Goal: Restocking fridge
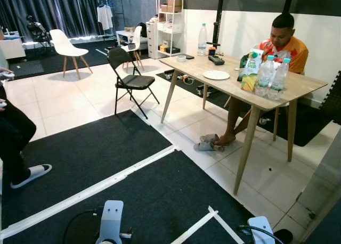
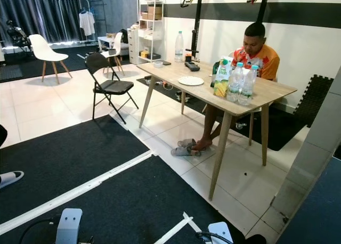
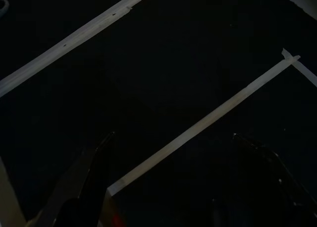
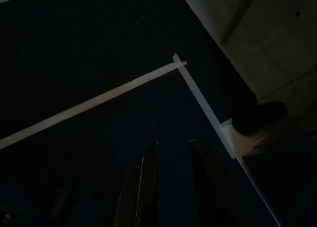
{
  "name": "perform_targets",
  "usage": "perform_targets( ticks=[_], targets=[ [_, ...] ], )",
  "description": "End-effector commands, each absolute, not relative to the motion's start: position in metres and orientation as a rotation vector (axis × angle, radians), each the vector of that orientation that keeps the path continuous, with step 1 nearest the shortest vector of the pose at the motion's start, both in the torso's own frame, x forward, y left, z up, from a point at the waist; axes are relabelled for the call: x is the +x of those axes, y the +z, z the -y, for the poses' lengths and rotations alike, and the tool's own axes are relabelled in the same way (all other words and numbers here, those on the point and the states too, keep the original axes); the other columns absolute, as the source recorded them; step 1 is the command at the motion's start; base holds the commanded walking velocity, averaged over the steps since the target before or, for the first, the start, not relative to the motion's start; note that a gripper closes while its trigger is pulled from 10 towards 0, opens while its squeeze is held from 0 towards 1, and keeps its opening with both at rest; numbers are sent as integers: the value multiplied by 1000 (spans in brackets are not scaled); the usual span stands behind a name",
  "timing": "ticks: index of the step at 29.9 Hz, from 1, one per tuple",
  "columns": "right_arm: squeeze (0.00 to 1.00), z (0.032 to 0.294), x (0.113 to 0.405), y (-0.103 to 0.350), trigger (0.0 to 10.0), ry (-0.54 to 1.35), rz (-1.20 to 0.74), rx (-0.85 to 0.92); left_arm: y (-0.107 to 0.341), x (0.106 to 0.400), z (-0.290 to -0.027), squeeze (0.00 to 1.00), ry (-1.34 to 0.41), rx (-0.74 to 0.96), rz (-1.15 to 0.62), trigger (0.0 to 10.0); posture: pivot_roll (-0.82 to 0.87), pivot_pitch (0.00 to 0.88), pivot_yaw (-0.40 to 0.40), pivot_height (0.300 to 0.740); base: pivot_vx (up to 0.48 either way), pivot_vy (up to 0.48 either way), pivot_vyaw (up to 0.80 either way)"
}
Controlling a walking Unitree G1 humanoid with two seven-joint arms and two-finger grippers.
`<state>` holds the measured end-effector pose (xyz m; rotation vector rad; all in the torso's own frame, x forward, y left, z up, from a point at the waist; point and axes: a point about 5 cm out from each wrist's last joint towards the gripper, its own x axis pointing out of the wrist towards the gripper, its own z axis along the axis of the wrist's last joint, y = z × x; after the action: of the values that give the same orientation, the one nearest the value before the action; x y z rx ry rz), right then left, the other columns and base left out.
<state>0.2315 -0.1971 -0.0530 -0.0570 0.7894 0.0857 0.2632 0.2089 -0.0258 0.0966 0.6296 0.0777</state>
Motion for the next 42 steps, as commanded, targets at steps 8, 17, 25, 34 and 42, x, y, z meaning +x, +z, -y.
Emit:
perform_targets(
  ticks=[8,17,25,34,42],
  targets=[
    [0,199,231,-53,10000,85,-792,-60,-27,262,-207,0,76,102,-627,10000,-69,39,-19,740,321,0,0],
    [0,199,231,-53,10000,85,-794,-59,-27,261,-208,0,77,100,-630,10000,-69,39,-21,740,288,0,0],
    [0,200,232,-52,10000,82,-792,-59,-27,262,-208,0,75,101,-631,10000,-69,40,-21,740,289,0,0],
    [0,199,232,-53,10000,88,-791,-59,-27,261,-208,0,74,99,-632,10000,-69,40,-21,740,289,0,0],
    [0,199,233,-52,10000,90,-789,-61,-27,262,-208,0,76,95,-630,10000,-69,45,-27,740,290,0,0]
  ],
)
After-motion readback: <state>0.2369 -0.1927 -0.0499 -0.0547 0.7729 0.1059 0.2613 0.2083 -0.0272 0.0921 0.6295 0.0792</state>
